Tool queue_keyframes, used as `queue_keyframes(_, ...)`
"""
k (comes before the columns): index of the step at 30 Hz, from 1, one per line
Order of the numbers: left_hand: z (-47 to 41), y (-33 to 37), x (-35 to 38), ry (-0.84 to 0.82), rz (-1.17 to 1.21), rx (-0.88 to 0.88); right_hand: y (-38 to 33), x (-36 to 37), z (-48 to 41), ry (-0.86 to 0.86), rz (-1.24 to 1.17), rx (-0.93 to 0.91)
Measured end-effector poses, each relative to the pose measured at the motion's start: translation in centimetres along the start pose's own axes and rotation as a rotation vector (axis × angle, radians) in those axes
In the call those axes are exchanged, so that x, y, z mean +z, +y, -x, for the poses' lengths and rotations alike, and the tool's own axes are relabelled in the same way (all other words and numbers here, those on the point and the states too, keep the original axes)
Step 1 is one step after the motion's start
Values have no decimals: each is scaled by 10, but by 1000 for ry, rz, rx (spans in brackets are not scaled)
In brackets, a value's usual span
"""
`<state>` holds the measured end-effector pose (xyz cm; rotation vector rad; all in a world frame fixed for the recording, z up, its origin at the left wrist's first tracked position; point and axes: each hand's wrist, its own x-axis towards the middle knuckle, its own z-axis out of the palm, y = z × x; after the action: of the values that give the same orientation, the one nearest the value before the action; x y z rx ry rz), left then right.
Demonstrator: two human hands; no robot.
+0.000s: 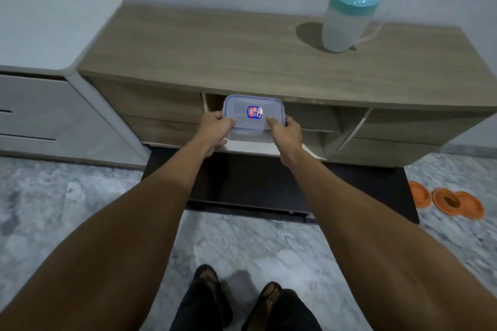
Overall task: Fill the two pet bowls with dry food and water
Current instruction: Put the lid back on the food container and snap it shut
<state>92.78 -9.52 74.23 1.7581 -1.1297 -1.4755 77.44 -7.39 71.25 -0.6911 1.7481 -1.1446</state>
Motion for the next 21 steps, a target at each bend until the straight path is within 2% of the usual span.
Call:
queue_keyframes(4, -42, -49, 6, -10, 28, 13, 54, 23, -38, -30, -16, 2)
queue_keyframes(10, -127, -106, 31, 70, 79, 158, 114, 56, -114, 55, 7, -110)
queue_keyframes(14, -185, -121, 40, 166, 39, 292, 124, 78, -161, 124, 27, -201)
queue_keyframes(18, -226, -123, 42, 195, 17, 429, 126, 95, -198, 108, 59, -235)
queue_keyframes(21, -243, -123, 41, 252, -60, 469, 123, 105, -215, 99, 63, -260)
